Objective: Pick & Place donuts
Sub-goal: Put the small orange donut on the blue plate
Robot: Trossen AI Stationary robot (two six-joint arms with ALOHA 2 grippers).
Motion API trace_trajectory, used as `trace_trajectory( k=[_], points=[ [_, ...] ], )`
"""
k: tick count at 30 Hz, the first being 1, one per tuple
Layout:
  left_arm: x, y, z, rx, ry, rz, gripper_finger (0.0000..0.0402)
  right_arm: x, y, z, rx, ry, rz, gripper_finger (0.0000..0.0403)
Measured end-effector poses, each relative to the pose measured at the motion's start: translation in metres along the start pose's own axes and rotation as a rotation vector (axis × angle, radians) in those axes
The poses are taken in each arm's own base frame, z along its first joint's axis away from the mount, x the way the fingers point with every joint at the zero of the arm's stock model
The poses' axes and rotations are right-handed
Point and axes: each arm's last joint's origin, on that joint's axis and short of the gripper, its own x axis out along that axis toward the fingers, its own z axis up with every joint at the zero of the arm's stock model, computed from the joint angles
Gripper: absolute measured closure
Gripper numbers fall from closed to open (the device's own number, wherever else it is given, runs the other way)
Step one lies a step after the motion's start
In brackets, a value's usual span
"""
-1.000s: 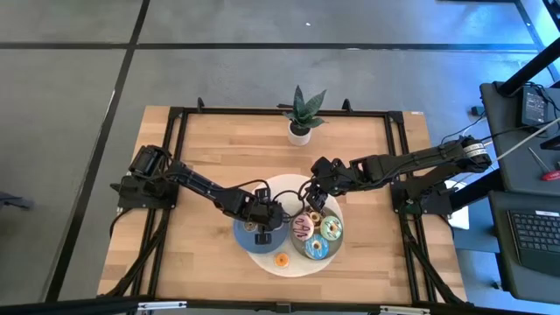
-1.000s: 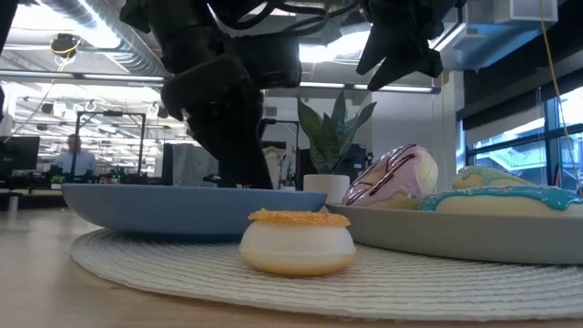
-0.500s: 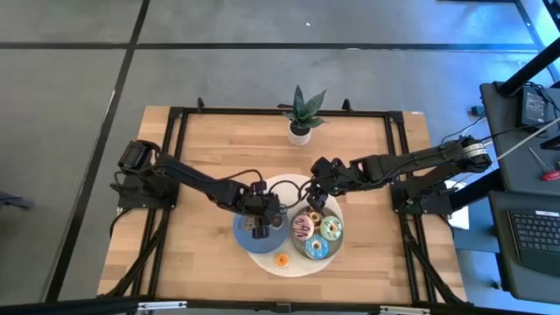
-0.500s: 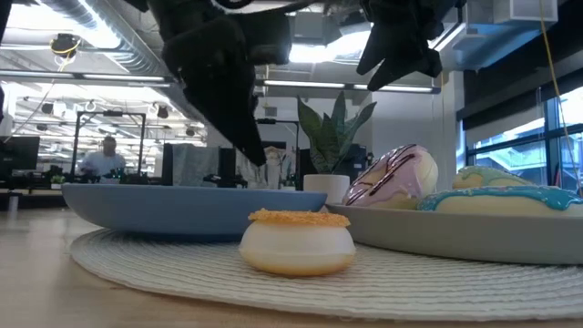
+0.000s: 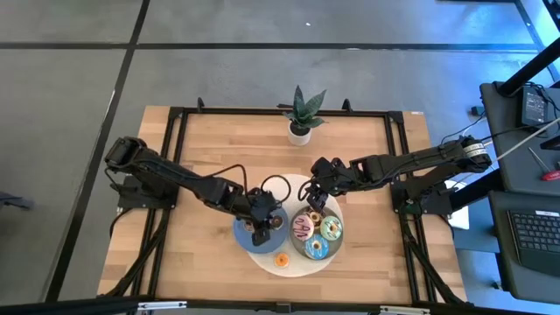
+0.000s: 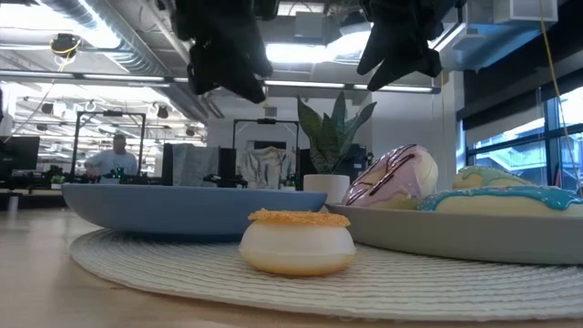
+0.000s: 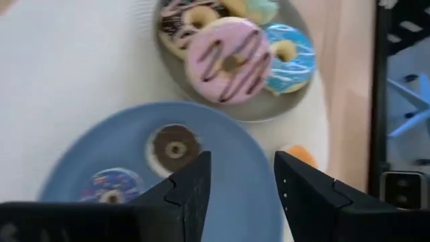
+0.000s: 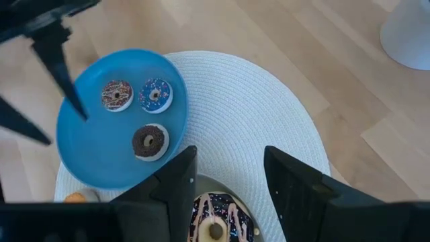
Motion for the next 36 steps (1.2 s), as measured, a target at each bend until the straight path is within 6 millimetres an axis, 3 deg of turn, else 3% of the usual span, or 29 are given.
trace_trajectory(
  k=[10, 16, 20, 30, 36],
  points=[
    [0.006, -0.021, -0.014, 0.140, 0.004, -0.050, 0.0247, 0.000, 0.000, 0.000, -0.057, 0.000, 0.000, 0.0228],
    [0.018, -0.047, -0.021, 0.419, -0.079, -0.207, 0.0260, 0.000, 0.000, 0.000, -0.075, 0.000, 0.000, 0.0228],
    [0.033, -0.060, -0.034, 0.537, -0.118, -0.206, 0.0271, 0.000, 0.000, 0.000, -0.096, 0.000, 0.000, 0.0228],
    [0.065, -0.073, -0.065, 0.581, -0.086, -0.171, 0.0303, 0.000, 0.000, 0.000, -0.101, 0.000, 0.000, 0.0228],
    [0.084, -0.070, -0.078, 0.583, -0.077, -0.078, 0.0318, 0.000, 0.000, 0.000, -0.099, 0.000, 0.000, 0.0228]
  ],
)
